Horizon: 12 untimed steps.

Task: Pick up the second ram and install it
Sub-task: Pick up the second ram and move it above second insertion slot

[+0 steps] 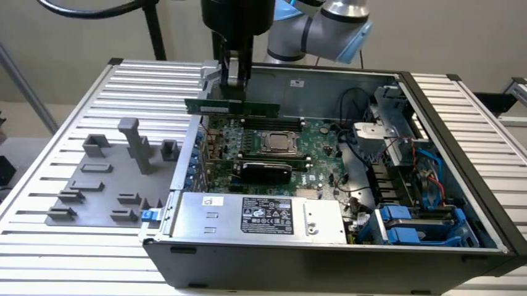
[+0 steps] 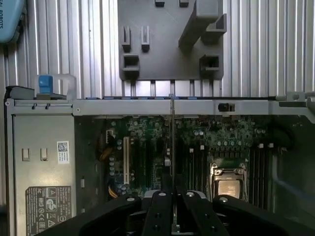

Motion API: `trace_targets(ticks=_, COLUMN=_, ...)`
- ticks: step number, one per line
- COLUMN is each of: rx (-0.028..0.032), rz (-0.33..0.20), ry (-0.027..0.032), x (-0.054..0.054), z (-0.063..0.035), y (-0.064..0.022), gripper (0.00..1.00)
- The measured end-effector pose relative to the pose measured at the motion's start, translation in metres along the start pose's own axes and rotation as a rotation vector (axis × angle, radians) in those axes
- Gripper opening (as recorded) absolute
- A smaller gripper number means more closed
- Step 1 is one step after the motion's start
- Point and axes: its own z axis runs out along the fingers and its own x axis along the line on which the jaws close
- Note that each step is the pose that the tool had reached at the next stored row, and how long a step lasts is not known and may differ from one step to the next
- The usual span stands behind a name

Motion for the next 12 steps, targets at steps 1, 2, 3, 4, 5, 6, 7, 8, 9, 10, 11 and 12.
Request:
trace_targets(ticks=1, rx=-0.0003, rz=0.000, ry=0.0000, x=-0.001, z=0.0012, y=-0.0045, gripper=0.00)
trace_targets(ticks=2, rx=-0.0004, rz=0.000, ry=0.0000, x=-0.002, z=0.0024, y=-0.0090, gripper=0.00)
trace_targets(ticks=3, rx=-0.0006, rz=0.000, ry=0.0001, x=-0.003, z=0.0039, y=-0.0137, gripper=0.00)
trace_targets(ticks=4, rx=-0.0005, rz=0.000, ry=0.0000, x=-0.005, z=0.0056, y=-0.0182, gripper=0.00)
trace_targets(ticks=5, rx=-0.0006, rz=0.000, ry=0.0001, x=-0.007, z=0.0073, y=-0.0227, gripper=0.00)
trace_targets(ticks=6, rx=-0.0005, rz=0.000, ry=0.0000, x=-0.010, z=0.0092, y=-0.0271, gripper=0.00)
trace_targets(ticks=7, rx=-0.0006, rz=0.000, ry=0.0000, x=-0.012, z=0.0111, y=-0.0312, gripper=0.00)
trace_targets(ticks=8, rx=-0.0006, rz=0.000, ry=0.0001, x=-0.015, z=0.0131, y=-0.0353, gripper=0.00)
trace_targets(ticks=9, rx=-0.0006, rz=0.000, ry=0.0001, x=-0.018, z=0.0150, y=-0.0390, gripper=0.00)
trace_targets(ticks=10, rx=-0.0006, rz=0.000, ry=0.0001, x=-0.021, z=0.0169, y=-0.0426, gripper=0.00)
trace_targets(ticks=11, rx=-0.0006, rz=0.000, ry=0.0000, x=-0.024, z=0.0188, y=-0.0461, gripper=0.00)
trace_targets(ticks=12, rx=-0.0005, rz=0.000, ry=-0.0001, x=-0.027, z=0.0207, y=-0.0493, gripper=0.00)
